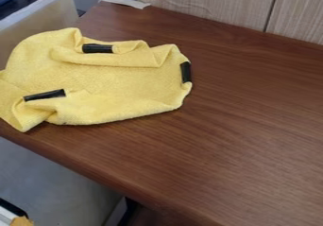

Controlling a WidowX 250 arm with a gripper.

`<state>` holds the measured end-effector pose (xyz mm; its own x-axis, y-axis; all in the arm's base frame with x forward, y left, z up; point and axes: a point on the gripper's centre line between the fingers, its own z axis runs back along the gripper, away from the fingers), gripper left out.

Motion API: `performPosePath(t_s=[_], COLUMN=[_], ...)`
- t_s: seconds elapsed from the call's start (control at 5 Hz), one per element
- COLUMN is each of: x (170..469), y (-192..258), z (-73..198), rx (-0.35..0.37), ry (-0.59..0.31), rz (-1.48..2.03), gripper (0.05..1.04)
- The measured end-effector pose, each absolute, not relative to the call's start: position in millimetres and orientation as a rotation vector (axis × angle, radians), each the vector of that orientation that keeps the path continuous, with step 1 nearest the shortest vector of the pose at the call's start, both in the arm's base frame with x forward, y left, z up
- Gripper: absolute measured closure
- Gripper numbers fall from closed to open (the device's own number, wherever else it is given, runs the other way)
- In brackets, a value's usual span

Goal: Unfold the cloth to top

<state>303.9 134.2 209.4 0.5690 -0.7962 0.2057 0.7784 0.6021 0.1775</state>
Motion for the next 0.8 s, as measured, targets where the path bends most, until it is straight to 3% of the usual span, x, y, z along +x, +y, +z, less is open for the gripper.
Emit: performPosePath(t_s=[0.4, 0.8], x=[311.0, 337.1], y=[107.4, 88.8], z=[171.1, 109.3], rx=[0.048, -0.004], ry=[-0.182, -0.145], rz=[-1.056, -1.281], gripper=[0.083, 0.083])
